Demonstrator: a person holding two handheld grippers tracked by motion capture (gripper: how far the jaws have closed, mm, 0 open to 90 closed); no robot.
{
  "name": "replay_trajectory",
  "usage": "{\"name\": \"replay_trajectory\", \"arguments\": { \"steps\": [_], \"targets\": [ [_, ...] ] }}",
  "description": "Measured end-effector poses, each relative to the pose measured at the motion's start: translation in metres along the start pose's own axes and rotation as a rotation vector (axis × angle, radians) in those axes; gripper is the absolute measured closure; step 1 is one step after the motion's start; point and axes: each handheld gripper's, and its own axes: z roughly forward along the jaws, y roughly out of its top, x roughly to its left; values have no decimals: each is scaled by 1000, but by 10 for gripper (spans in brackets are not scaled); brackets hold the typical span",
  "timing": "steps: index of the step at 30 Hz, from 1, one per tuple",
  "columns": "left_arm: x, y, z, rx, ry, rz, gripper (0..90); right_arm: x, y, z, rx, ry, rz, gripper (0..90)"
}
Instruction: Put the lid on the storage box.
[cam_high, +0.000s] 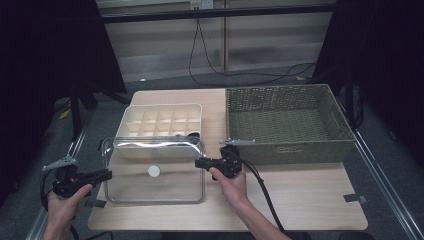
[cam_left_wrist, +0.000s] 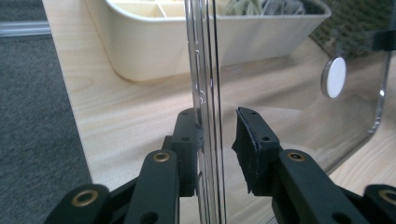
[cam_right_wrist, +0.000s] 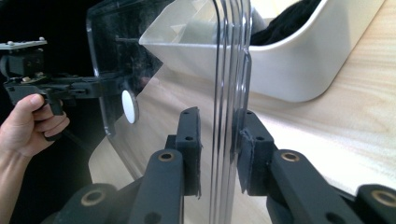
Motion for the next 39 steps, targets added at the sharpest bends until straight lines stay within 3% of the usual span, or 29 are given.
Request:
{"name": "replay_trajectory", "arguments": {
  "steps": [2, 16, 28, 31, 39],
  "targets": [
    [-1, 5, -1, 5, 17, 11, 714, 1, 3, 0, -1, 0, -12, 726],
    [-4, 20, -6, -40, 20, 25, 717, 8, 17, -3, -16, -16, -36, 713],
    [-5, 42, -3, -61, 23, 47, 709, 13, 42, -10, -49, -30, -75, 711],
    [-2, 45, 1, -83, 13, 41, 710, 12, 50, -13, -58, -21, -68, 716],
    [4, 53, 10, -74, 17, 19, 702, 8, 58, -9, -58, -33, -73, 718]
  ]
}}
